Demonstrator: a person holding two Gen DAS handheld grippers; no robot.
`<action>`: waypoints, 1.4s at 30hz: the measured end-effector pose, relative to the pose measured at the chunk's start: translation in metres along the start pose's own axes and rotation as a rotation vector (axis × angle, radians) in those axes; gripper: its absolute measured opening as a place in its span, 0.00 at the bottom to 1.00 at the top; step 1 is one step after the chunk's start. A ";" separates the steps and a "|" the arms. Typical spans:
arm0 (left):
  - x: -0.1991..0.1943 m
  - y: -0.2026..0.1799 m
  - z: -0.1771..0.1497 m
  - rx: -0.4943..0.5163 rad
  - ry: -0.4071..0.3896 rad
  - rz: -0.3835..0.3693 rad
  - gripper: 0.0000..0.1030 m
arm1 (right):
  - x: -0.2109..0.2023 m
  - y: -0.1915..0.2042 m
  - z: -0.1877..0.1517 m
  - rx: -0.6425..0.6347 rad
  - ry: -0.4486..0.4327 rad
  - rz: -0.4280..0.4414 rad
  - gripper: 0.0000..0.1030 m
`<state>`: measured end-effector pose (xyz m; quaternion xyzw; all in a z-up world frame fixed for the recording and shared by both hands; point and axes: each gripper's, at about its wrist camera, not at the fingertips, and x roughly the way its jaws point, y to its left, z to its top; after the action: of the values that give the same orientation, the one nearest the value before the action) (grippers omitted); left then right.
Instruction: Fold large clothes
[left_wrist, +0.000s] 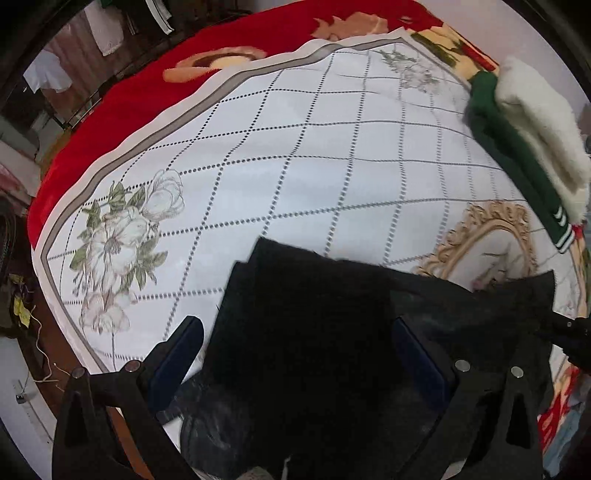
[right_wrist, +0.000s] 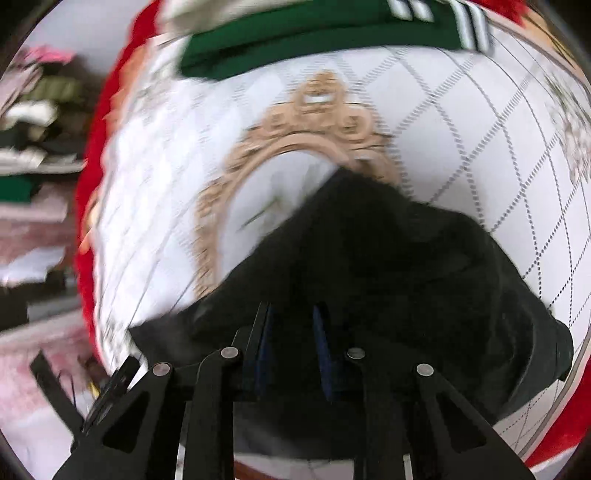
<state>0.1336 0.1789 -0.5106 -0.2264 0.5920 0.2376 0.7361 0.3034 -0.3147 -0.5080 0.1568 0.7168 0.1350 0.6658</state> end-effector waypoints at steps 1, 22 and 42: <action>-0.001 -0.004 -0.004 -0.002 0.001 -0.006 1.00 | 0.007 0.016 0.002 -0.040 0.023 0.025 0.22; 0.032 -0.121 -0.032 0.187 0.025 -0.059 1.00 | -0.060 -0.144 -0.082 0.335 -0.117 0.063 0.67; 0.080 -0.133 -0.020 0.258 0.112 -0.069 1.00 | 0.026 -0.214 -0.113 0.587 -0.365 0.689 0.14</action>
<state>0.2152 0.0684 -0.5863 -0.1628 0.6495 0.1212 0.7327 0.1795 -0.4976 -0.6091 0.5871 0.5028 0.1100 0.6248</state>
